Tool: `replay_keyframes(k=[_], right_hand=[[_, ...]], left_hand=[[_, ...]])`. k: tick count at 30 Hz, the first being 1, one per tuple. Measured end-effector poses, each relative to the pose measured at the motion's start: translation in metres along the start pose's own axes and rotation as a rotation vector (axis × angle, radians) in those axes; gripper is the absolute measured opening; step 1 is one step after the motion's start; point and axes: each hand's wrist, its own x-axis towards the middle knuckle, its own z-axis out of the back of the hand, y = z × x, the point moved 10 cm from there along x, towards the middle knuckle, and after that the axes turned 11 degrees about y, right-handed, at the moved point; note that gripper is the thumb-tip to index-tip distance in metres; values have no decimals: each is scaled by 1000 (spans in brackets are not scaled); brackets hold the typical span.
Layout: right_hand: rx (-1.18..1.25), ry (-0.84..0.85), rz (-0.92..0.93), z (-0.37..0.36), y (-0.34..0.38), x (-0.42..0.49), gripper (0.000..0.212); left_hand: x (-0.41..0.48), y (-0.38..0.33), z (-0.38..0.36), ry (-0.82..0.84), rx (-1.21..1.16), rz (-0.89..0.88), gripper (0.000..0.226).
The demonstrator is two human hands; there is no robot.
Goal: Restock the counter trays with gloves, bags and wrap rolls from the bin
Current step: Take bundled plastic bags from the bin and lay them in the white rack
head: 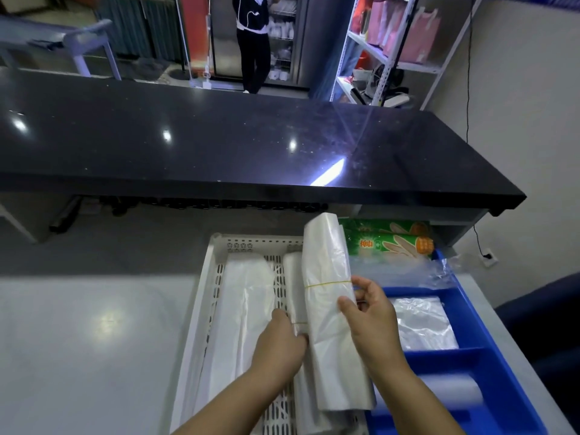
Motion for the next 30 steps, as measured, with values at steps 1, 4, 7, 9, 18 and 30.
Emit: replay_keyframes(k=[1, 4, 7, 9, 18, 30], right_hand=[[-7, 7, 0, -2, -2, 1, 30], [-1, 47, -15, -16, -8, 2, 32], [7, 96, -6, -35, -13, -4, 35], [-223, 115, 34, -45, -13, -11, 41], [-846, 432, 66, -96, -36, -23, 58], [-1211, 377, 69, -104, -25, -32, 59]], left_hand=[[-1, 1, 3, -20, 4, -3, 20], [-7, 10, 20, -100, 21, 9, 18], [-13, 21, 35, -154, 35, 10, 18], [-15, 26, 42, -163, 58, 8, 18], [-14, 26, 45, -177, 115, -49, 19], [-8, 19, 37, -195, 142, -111, 17]])
